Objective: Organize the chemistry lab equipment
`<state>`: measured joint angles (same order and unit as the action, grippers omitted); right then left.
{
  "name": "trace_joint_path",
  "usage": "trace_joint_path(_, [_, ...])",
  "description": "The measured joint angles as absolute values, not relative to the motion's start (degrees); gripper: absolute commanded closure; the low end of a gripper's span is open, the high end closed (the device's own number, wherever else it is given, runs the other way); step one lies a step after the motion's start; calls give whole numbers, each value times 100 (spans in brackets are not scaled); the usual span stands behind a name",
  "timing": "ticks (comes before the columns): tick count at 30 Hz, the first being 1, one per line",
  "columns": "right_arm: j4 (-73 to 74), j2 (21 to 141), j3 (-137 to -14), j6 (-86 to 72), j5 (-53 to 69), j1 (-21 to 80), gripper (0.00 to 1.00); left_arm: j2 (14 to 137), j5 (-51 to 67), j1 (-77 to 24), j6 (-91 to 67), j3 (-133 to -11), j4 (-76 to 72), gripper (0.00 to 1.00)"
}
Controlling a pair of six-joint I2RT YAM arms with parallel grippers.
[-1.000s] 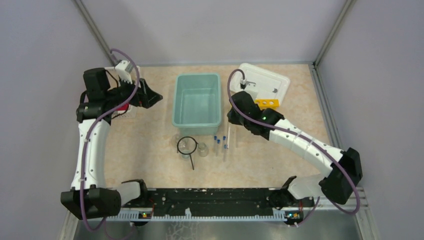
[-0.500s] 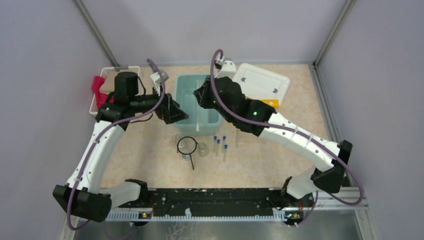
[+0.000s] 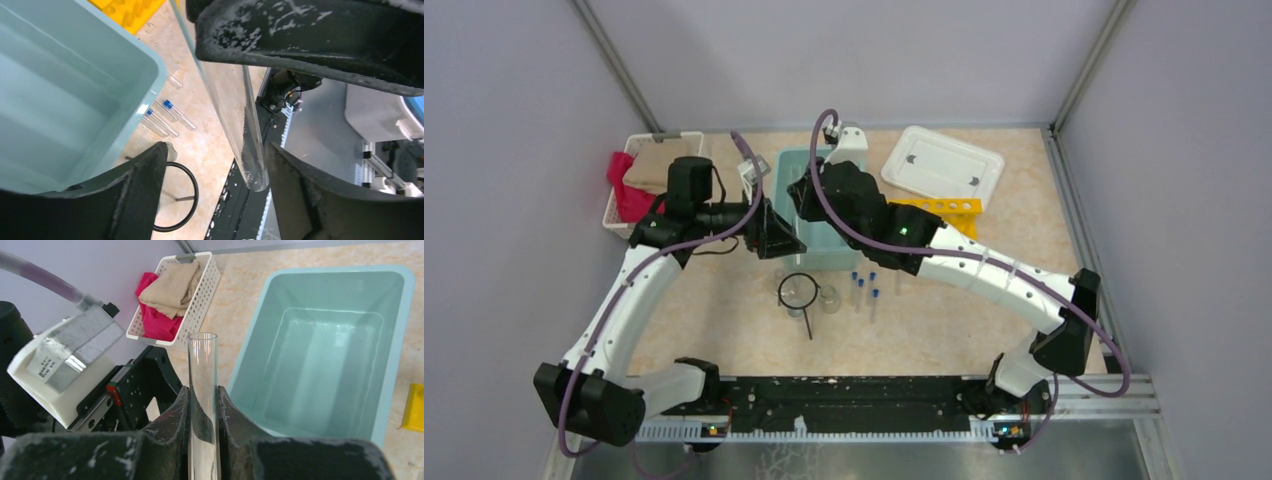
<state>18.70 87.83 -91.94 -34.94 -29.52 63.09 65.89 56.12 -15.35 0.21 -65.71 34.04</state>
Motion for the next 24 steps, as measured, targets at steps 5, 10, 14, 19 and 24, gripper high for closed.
trace_joint_path(5, [1831, 8783, -9194, -3518, -2945, 6322, 100, 6512, 5745, -1540, -172, -6355, 3262, 47])
trace_joint_path(10, [1828, 8783, -9194, -3570, -2930, 6320, 67, 6475, 5852, -1540, -176, -6348, 3205, 64])
trace_joint_path(14, [2147, 8812, -9362, -3677, -2709, 6320, 50, 6396, 5841, -1540, 34, -6313, 3188, 74])
trace_joint_path(19, [3146, 9194, -10495, -3710, -2010, 6143, 48, 6226, 5865, -1540, 495, -6241, 3264, 86])
trace_joint_path(24, [3776, 9319, -10875, -3706, -1452, 5907, 52, 6167, 5839, -1540, 895, -6241, 3395, 97])
